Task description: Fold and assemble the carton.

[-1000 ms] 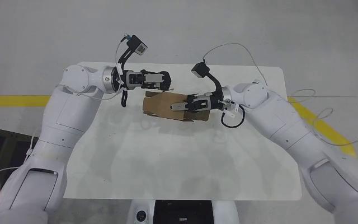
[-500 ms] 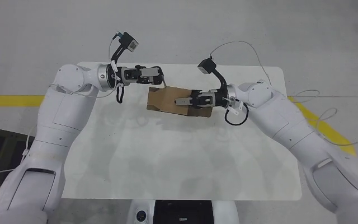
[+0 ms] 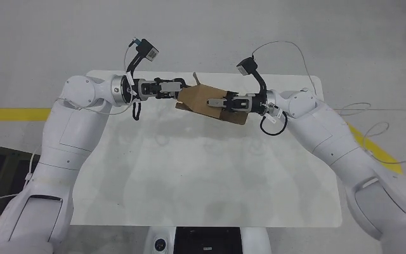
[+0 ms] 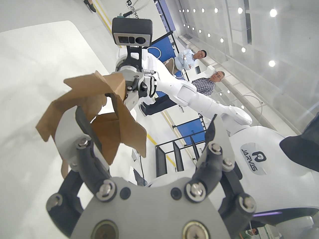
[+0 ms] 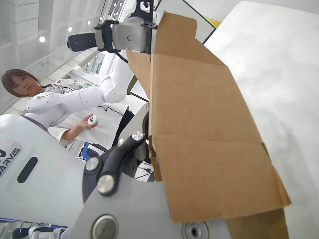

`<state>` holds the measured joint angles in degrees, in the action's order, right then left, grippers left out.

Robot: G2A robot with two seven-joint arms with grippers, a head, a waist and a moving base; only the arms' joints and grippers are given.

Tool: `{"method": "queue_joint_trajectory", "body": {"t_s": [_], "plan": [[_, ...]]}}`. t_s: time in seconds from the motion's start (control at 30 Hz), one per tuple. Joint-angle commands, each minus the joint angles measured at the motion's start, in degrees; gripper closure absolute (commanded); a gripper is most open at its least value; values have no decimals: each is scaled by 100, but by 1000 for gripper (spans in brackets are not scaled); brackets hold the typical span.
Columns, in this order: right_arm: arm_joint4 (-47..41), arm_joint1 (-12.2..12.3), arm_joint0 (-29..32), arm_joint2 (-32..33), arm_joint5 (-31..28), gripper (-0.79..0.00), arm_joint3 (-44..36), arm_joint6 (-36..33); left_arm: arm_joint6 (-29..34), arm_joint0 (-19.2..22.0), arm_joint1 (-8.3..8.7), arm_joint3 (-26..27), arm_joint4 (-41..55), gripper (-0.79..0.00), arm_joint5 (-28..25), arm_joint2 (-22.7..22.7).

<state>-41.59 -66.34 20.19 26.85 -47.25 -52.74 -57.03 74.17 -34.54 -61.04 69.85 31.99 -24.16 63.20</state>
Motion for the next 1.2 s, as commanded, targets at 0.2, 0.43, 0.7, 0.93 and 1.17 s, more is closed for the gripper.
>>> {"method": "queue_joint_trajectory", "body": {"t_s": [0.2,0.43,0.7,0.93,1.17], "plan": [[-55,-122,-39,162,-79,0,315,79,157,-124,19,139,104,-785,91,39],[-82,-244,-62,287,-124,0,475,125,286,-211,31,193,192,-785,162,67],[-92,-420,-106,388,-157,0,562,158,377,-254,30,259,281,-785,210,68],[-13,-560,-129,465,-179,0,717,179,478,-222,18,245,376,-785,191,56],[16,-559,-28,623,-71,0,838,71,403,-86,38,-25,263,-785,75,198]]}}
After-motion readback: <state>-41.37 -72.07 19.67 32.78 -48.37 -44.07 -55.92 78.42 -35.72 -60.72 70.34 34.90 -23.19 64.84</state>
